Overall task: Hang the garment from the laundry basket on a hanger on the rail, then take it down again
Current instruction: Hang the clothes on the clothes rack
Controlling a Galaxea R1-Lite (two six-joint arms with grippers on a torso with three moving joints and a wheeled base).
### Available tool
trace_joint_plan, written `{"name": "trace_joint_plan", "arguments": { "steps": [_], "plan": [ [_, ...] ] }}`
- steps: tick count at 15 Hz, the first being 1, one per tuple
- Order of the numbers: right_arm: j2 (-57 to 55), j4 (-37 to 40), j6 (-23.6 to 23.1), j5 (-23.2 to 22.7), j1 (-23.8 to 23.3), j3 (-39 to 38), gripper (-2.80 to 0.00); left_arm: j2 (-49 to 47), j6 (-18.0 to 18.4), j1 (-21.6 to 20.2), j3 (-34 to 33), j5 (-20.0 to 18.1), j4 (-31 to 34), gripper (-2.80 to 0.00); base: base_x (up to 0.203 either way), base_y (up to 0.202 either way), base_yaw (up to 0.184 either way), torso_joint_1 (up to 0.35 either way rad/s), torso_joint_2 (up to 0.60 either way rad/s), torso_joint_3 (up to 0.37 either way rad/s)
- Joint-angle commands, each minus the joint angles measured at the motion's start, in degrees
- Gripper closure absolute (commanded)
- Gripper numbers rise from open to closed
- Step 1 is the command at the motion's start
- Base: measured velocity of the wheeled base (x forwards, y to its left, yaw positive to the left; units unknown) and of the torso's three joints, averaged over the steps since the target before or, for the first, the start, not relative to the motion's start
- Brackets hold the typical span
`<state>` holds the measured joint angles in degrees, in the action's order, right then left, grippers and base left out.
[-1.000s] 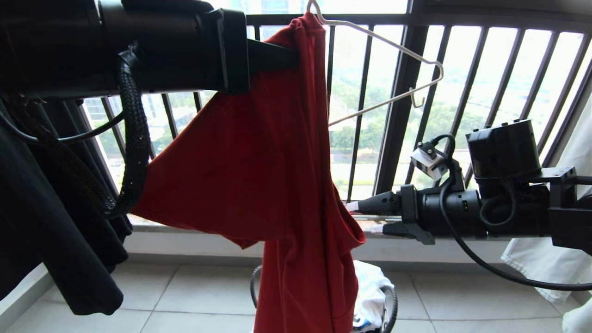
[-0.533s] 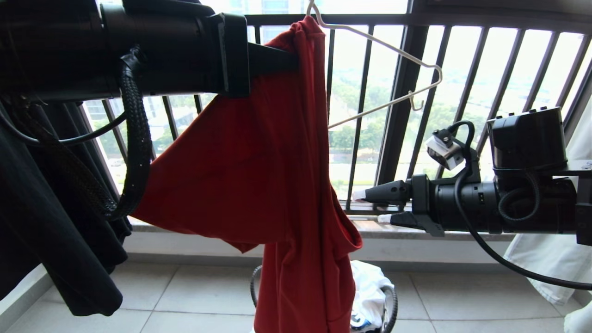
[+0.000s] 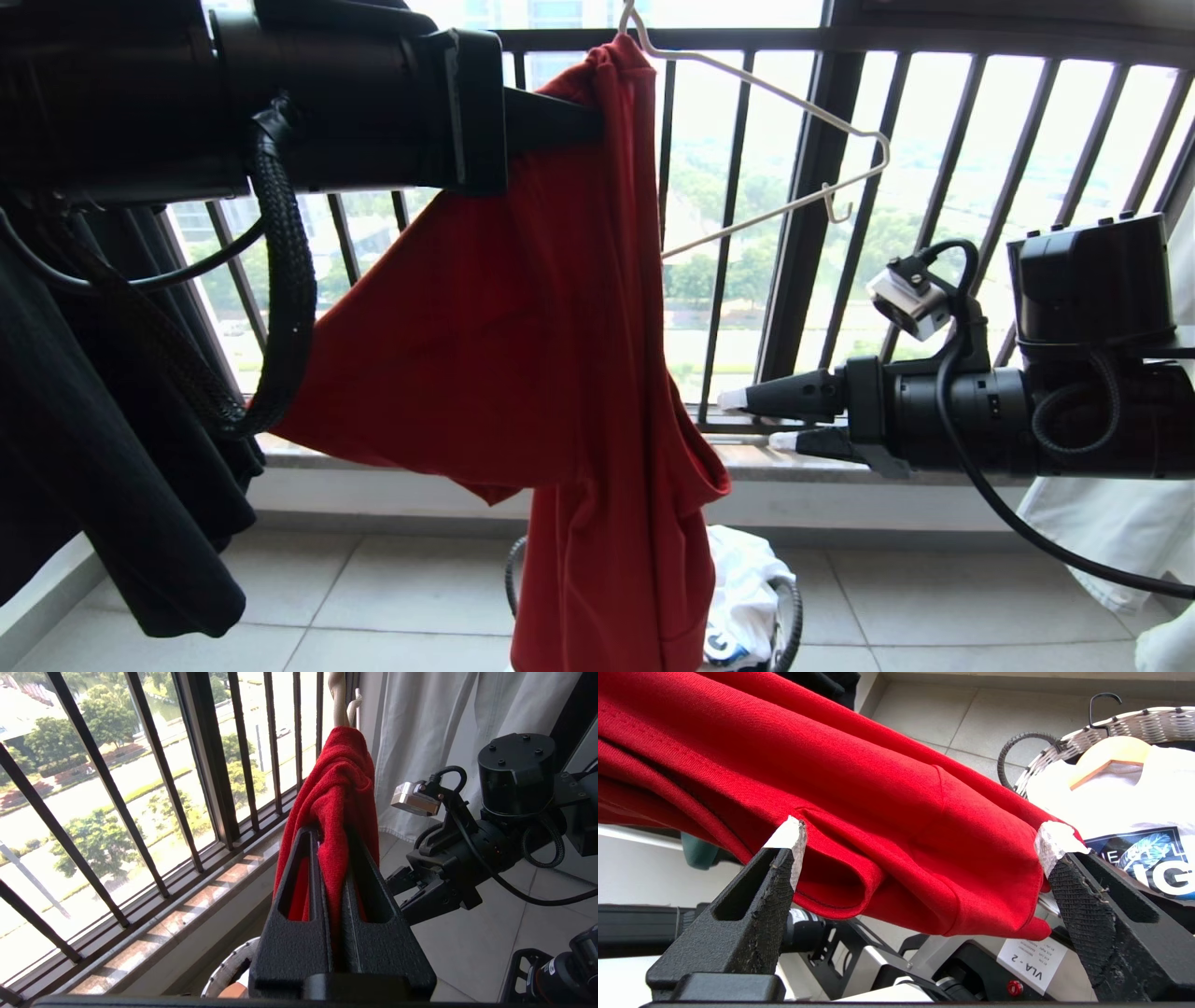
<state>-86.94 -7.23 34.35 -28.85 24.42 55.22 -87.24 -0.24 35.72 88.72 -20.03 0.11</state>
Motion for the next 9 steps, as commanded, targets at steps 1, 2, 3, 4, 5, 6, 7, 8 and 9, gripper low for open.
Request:
{"name": "trace_joint_plan", "arguments": {
  "steps": [1, 2, 3, 4, 5, 6, 7, 8, 9],
  "plan": [
    [0.7, 0.0, -1.3, -0.5, 1.5, -0.9, -2.80, -0.4, 0.0, -0.1, 0.8, -0.1, 0.0, 0.00, 0.000, 0.000, 0.000, 0.000, 0.00, 0.000],
    [0.6, 0.0, -1.5, -0.5, 2.3, -1.1, -2.80, -0.5, 0.0, -0.1, 1.4, -0.1, 0.0, 0.00, 0.000, 0.000, 0.000, 0.000, 0.00, 0.000],
    [0.3, 0.0, -1.5, -0.4, 2.7, -1.2, -2.80, -0.8, 0.0, -0.1, 2.1, -0.1, 0.0, 0.00, 0.000, 0.000, 0.000, 0.000, 0.00, 0.000],
    [0.1, 0.0, -1.5, -0.3, 2.9, -1.2, -2.80, -1.1, 0.0, 0.0, 2.8, -0.1, 0.0, 0.00, 0.000, 0.000, 0.000, 0.000, 0.00, 0.000],
    [-0.4, 0.0, -1.5, -0.3, 2.9, -1.2, -2.80, -1.4, 0.0, -0.1, 3.8, -0.1, 0.1, 0.00, 0.000, 0.000, 0.000, 0.000, 0.00, 0.000],
    [-1.0, 0.0, -1.5, -0.3, 2.9, -1.2, -2.80, -1.7, 0.0, 0.0, 4.5, -0.1, 0.5, 0.00, 0.000, 0.000, 0.000, 0.000, 0.00, 0.000],
    [-2.0, -0.1, -1.4, -0.2, 3.0, -1.1, -2.80, -1.7, 0.0, 0.0, 5.3, -0.1, 2.0, 0.00, 0.000, 0.000, 0.000, 0.000, 0.00, 0.000],
    [-2.7, -0.1, -1.4, -0.2, 3.0, -1.1, -2.80, -1.8, 0.1, 0.0, 5.8, -0.1, 3.1, 0.00, 0.000, 0.000, 0.000, 0.000, 0.00, 0.000],
    [-3.1, 0.0, -1.4, 0.0, 3.2, -1.1, -2.80, -1.9, 0.1, 0.0, 6.1, -0.1, 3.1, 0.00, 0.000, 0.000, 0.000, 0.000, 0.00, 0.000]
  ]
}}
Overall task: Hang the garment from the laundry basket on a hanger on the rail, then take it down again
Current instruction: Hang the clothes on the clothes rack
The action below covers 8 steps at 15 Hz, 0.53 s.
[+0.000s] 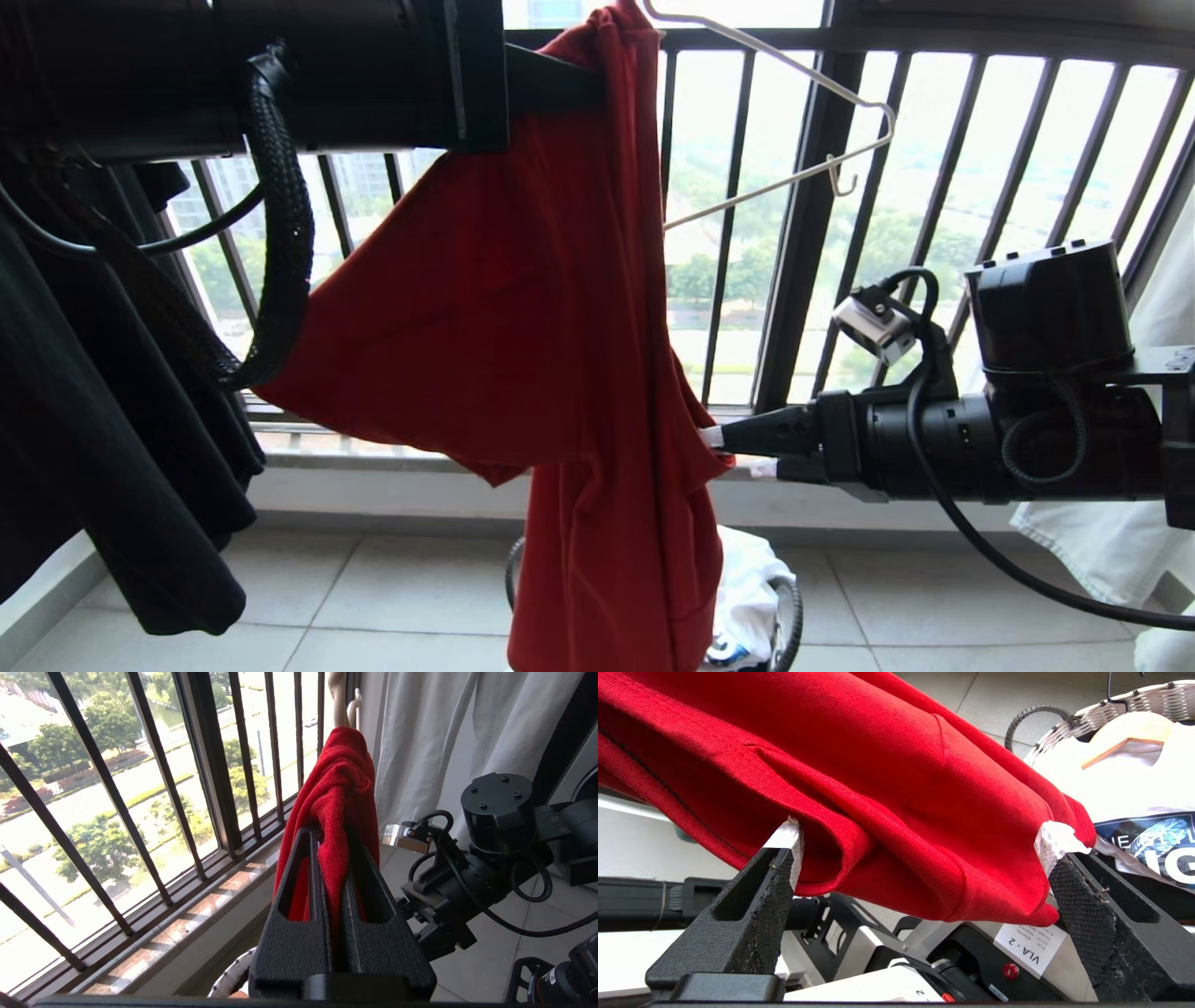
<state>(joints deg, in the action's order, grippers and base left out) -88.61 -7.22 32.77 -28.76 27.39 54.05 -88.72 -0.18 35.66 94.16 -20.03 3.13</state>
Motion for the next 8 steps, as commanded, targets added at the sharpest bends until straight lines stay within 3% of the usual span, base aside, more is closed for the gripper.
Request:
{"name": "trace_joint_plan", "arguments": {
  "steps": [1, 4, 5, 8],
  "plan": [
    [-1.5, 0.0, 0.2, 0.2, 0.4, 0.1, -2.80, -0.3, 0.1, 0.0, 0.7, 0.0, 0.1, 0.00, 0.000, 0.000, 0.000, 0.000, 0.00, 0.000],
    [-1.7, 0.1, -0.2, 3.4, 1.1, 0.3, -2.80, -0.1, 0.1, -0.1, 0.7, 0.0, 0.1, 0.00, 0.000, 0.000, 0.000, 0.000, 0.00, 0.000],
    [-1.8, 0.2, -0.2, 4.5, 1.2, 0.6, 0.00, 0.0, 0.2, -0.1, 0.8, 0.0, 0.1, 0.00, 0.000, 0.000, 0.000, 0.000, 0.00, 0.000],
    [-1.3, 0.3, -2.2, 7.4, 1.2, 0.8, 0.00, 0.2, 0.8, -0.1, 0.5, 0.0, 0.4, 0.00, 0.000, 0.000, 0.000, 0.000, 0.00, 0.000]
  ]
}}
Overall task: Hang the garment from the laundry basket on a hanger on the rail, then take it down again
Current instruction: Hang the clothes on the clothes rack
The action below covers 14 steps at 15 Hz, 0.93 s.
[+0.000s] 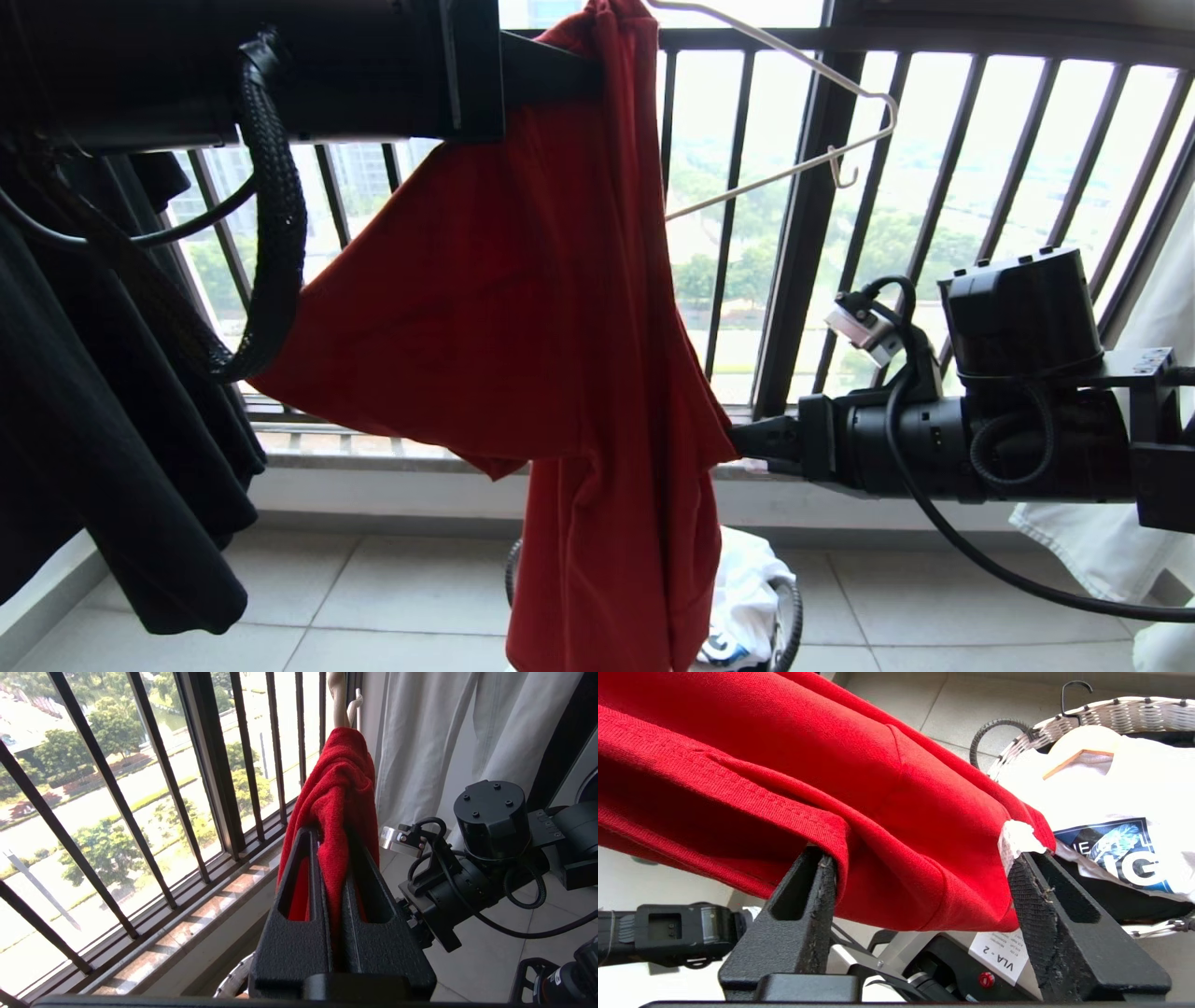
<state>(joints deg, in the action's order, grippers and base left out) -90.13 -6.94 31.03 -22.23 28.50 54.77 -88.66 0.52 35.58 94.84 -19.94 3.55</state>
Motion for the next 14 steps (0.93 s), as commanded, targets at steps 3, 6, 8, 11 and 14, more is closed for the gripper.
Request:
{"name": "trace_joint_plan", "arguments": {
  "steps": [3, 6, 8, 11, 14],
  "plan": [
    [0.3, 0.1, -1.1, 3.6, -0.1, 0.6, 0.00, 0.2, 1.4, -0.8, -0.7, -0.1, 0.4, 0.00, 0.000, 0.000, 0.000, 0.000, 0.00, 0.000],
    [-0.2, 0.0, -3.3, 4.1, -1.9, 0.6, 0.00, 3.2, 1.1, 0.2, -2.5, -0.4, 3.1, 0.00, 0.000, 0.000, 0.000, 0.000, 0.00, 0.000],
    [-0.4, 0.0, -3.4, 4.1, -3.6, 1.4, 0.00, 5.0, 1.1, 1.6, -5.2, -0.5, 4.6, 0.00, 0.000, 0.000, 0.000, 0.000, 0.00, 0.000],
    [-1.9, 0.0, -4.3, 4.1, -5.7, 2.2, 0.00, 7.0, 0.7, 2.6, -8.3, -1.0, 4.6, 0.00, 0.000, 0.000, 0.000, 0.000, 0.00, 0.000],
    [-2.8, 0.0, -4.7, 4.0, -6.0, 2.2, 0.00, 7.6, 0.6, 3.0, -9.2, -0.9, 4.7, 0.00, 0.000, 0.000, 0.000, 0.000, 0.00, 0.000]
  ]
}}
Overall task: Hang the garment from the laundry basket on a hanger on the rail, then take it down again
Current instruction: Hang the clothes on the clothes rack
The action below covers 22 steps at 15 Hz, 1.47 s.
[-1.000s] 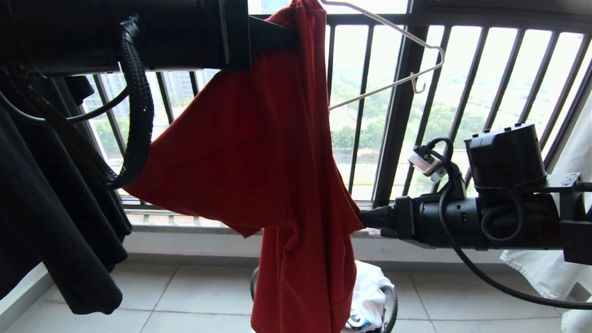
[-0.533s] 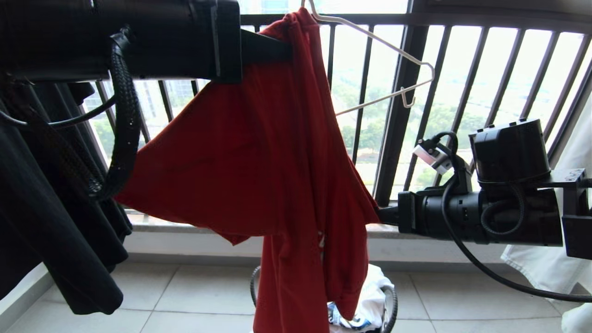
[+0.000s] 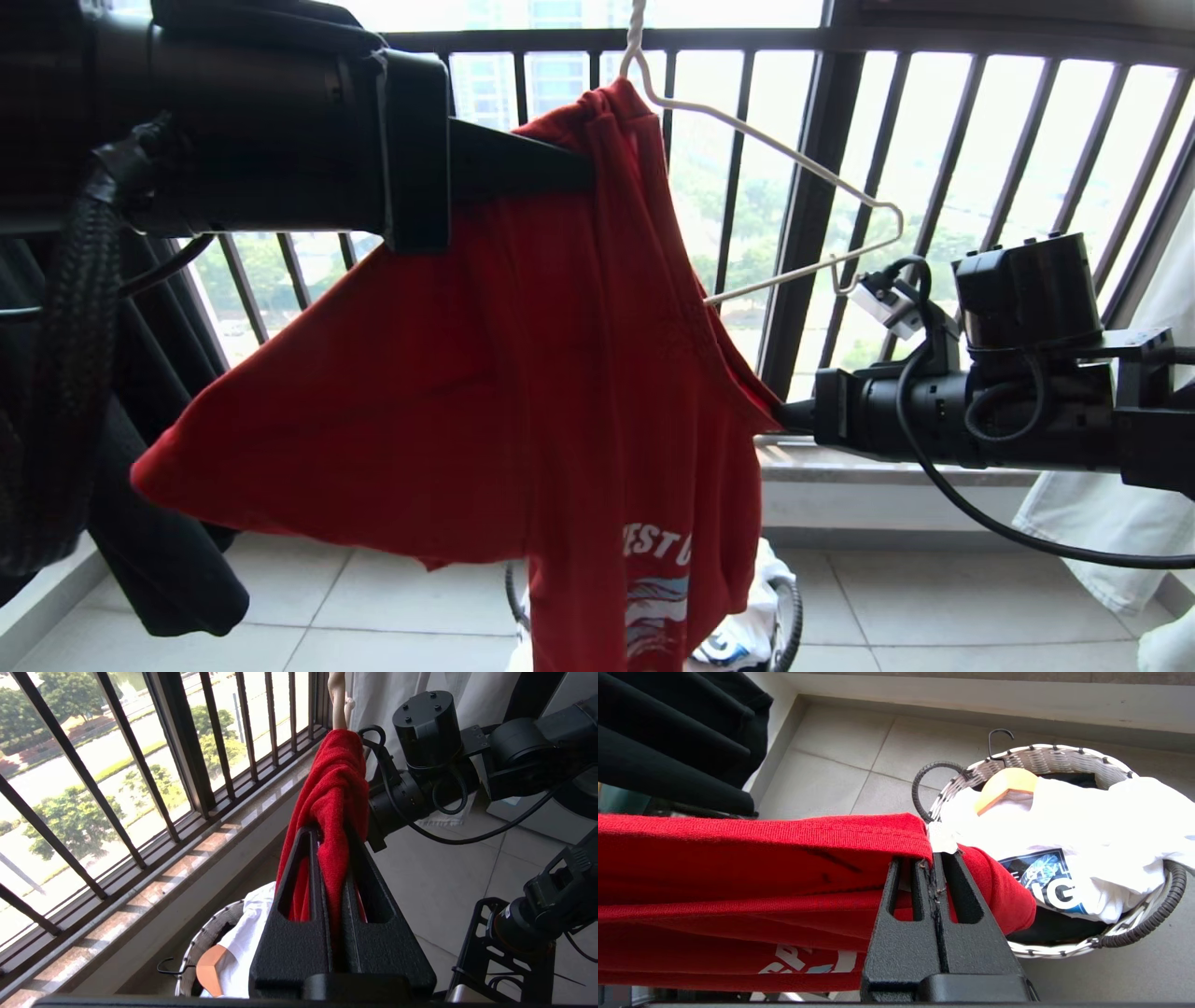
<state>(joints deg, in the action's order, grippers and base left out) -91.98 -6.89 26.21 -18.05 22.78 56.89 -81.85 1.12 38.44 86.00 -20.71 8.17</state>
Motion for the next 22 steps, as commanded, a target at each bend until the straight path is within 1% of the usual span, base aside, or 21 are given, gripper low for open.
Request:
{"name": "trace_joint_plan", "arguments": {
  "steps": [1, 4, 8, 12, 17, 20, 22],
  "plan": [
    [-1.7, -0.1, 0.1, -0.3, -1.5, 0.3, 0.00, 1.2, 0.0, 0.1, -0.6, -0.1, 0.2, 0.00, 0.000, 0.000, 0.000, 0.000, 0.00, 0.000],
    [-3.2, 0.0, 0.1, -1.6, -4.7, 1.7, 0.00, 2.2, 0.1, 0.1, -3.3, -0.1, 0.2, 0.00, 0.000, 0.000, 0.000, 0.000, 0.00, 0.000],
    [-3.2, 0.1, -0.3, -2.5, -7.5, 2.7, 0.00, 3.8, 0.2, 0.1, -6.3, 0.0, 0.0, 0.00, 0.000, 0.000, 0.000, 0.000, 0.00, 0.000],
    [-3.6, 0.0, -0.3, -2.4, -7.7, 2.8, 0.00, 4.4, 0.3, 0.2, -8.4, -0.1, 0.1, 0.00, 0.000, 0.000, 0.000, 0.000, 0.00, 0.000],
    [-3.6, 0.0, -0.3, -2.5, -9.0, 3.6, 0.00, 5.4, 0.6, 0.2, -14.6, -0.1, -0.2, 0.00, 0.000, 0.000, 0.000, 0.000, 0.00, 0.000],
    [-4.1, 0.0, -0.3, -2.4, -9.5, 3.9, 0.00, 5.4, 0.8, 1.0, -16.5, -0.1, -0.3, 0.00, 0.000, 0.000, 0.000, 0.000, 0.00, 0.000],
    [-3.9, 0.1, -0.3, -2.4, -9.6, 4.2, 0.00, 5.0, 2.6, 1.0, -17.8, 0.1, -0.3, 0.00, 0.000, 0.000, 0.000, 0.000, 0.00, 0.000]
  ]
}}
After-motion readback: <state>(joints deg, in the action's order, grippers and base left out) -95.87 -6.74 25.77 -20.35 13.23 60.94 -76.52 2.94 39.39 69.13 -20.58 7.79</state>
